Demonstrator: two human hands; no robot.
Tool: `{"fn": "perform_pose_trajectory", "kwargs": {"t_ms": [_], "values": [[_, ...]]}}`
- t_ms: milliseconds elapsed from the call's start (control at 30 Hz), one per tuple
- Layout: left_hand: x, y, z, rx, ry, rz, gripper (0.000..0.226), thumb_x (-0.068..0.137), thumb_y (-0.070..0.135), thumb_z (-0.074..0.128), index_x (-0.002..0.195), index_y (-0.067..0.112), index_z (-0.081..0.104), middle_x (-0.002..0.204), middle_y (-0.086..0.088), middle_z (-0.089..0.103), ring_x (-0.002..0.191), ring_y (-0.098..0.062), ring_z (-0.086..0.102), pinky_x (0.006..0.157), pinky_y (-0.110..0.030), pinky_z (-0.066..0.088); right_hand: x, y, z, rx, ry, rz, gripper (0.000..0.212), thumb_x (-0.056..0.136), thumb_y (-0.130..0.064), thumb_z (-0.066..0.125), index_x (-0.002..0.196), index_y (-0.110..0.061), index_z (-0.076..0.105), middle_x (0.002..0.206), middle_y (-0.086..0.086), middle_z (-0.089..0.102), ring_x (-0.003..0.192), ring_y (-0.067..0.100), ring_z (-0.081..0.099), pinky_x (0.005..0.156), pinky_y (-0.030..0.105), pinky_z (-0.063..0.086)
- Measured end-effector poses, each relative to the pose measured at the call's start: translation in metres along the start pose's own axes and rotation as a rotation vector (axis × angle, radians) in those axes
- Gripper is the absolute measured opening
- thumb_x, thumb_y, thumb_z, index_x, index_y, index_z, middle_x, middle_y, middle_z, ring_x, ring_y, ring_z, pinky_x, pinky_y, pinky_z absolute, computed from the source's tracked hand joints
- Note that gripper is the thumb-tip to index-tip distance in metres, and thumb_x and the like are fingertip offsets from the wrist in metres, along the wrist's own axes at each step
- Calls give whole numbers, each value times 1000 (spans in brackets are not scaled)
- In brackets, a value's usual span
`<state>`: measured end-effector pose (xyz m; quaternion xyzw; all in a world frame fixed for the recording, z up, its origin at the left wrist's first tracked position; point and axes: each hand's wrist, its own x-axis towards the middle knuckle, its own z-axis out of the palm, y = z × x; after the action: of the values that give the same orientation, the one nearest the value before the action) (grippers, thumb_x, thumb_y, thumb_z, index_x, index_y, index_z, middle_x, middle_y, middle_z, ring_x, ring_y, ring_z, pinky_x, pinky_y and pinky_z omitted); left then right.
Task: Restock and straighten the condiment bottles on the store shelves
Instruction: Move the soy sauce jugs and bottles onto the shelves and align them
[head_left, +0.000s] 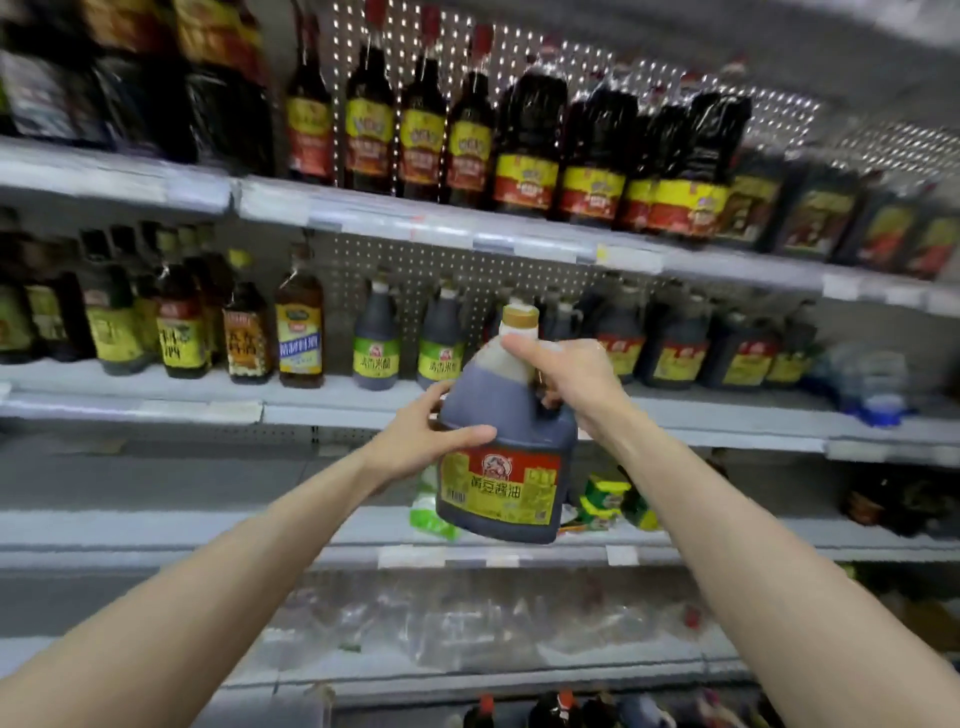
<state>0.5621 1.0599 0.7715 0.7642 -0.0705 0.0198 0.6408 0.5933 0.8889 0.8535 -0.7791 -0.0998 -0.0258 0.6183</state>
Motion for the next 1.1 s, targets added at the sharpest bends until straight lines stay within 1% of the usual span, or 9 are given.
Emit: {"fn": "perform_pose_trajectory", "kwargs": {"t_ms": [100, 200, 333, 400, 533, 633, 733, 900, 1100], "values": [[0, 54, -1, 17, -29, 74, 73, 73, 27, 81, 132, 27, 40, 109, 17, 59, 88, 11, 59, 67, -8, 49, -5, -52, -20, -7, 33, -81, 48, 65, -47, 83, 63, -3, 64, 58, 7, 52, 53, 17, 46, 50, 28, 33], [1, 97, 2, 3, -78, 120, 93, 55, 41, 90, 132, 22, 41, 117, 6, 64, 98, -5, 67, 79, -25, 56, -16, -96, -40, -45, 67, -147, 45, 67, -49, 81, 61, -12, 58, 59, 5, 53, 53, 15, 48, 52, 26, 36], [-1, 139, 11, 38, -37, 163, 93, 45, 50, 87, 125, 25, 46, 115, 1, 66, 96, -13, 70, 79, -36, 58, -23, -131, -64, -8, 84, -221, 40, 74, -38, 80, 90, -1, 73, 69, -2, 67, 53, 5, 59, 51, 19, 43], [3, 155, 20, 48, -16, 184, 85, 51, 46, 89, 122, 24, 48, 113, 0, 67, 95, -14, 70, 81, -39, 59, -20, -140, -78, -12, 81, -254, 27, 75, -35, 80, 77, -9, 73, 58, -9, 64, 46, 0, 54, 44, 16, 38], [12, 182, 49, 77, 12, 222, 68, 67, 35, 86, 122, 24, 47, 111, 1, 66, 94, -13, 69, 75, -30, 58, -11, -145, -114, 8, 81, -326, 25, 74, -34, 81, 61, -17, 67, 56, -11, 64, 49, 3, 57, 47, 17, 38], [26, 193, 69, 98, 20, 255, 89, 52, 49, 88, 127, 23, 47, 111, 0, 67, 94, -14, 70, 80, -37, 59, -5, -145, -139, 24, 71, -327, 41, 74, -35, 80, 49, -19, 52, 38, -15, 43, 34, 7, 37, 41, 20, 25], [42, 203, 107, 80, 30, 267, 89, 50, 49, 87, 126, 23, 48, 112, -1, 67, 93, -15, 70, 81, -39, 59, 3, -141, -180, 19, 54, -342, 52, 76, -34, 79, 33, -22, 53, 38, -14, 41, 36, 6, 36, 42, 20, 25], [64, 216, 177, 51, 46, 269, 81, 57, 45, 85, 126, 23, 48, 110, -2, 68, 91, -14, 71, 76, -35, 59, 13, -132, -252, 5, 17, -366, 33, 77, -36, 79, 55, -17, 62, 42, -13, 46, 38, 4, 38, 41, 20, 26], [86, 226, 234, 65, 58, 254, 86, 52, 50, 86, 124, 25, 48, 111, 0, 67, 93, -16, 71, 81, -40, 59, 29, -114, -312, 11, 32, -358, 46, 75, -37, 80, 52, -14, 47, 39, -12, 42, 36, 4, 38, 41, 20, 27]]}}
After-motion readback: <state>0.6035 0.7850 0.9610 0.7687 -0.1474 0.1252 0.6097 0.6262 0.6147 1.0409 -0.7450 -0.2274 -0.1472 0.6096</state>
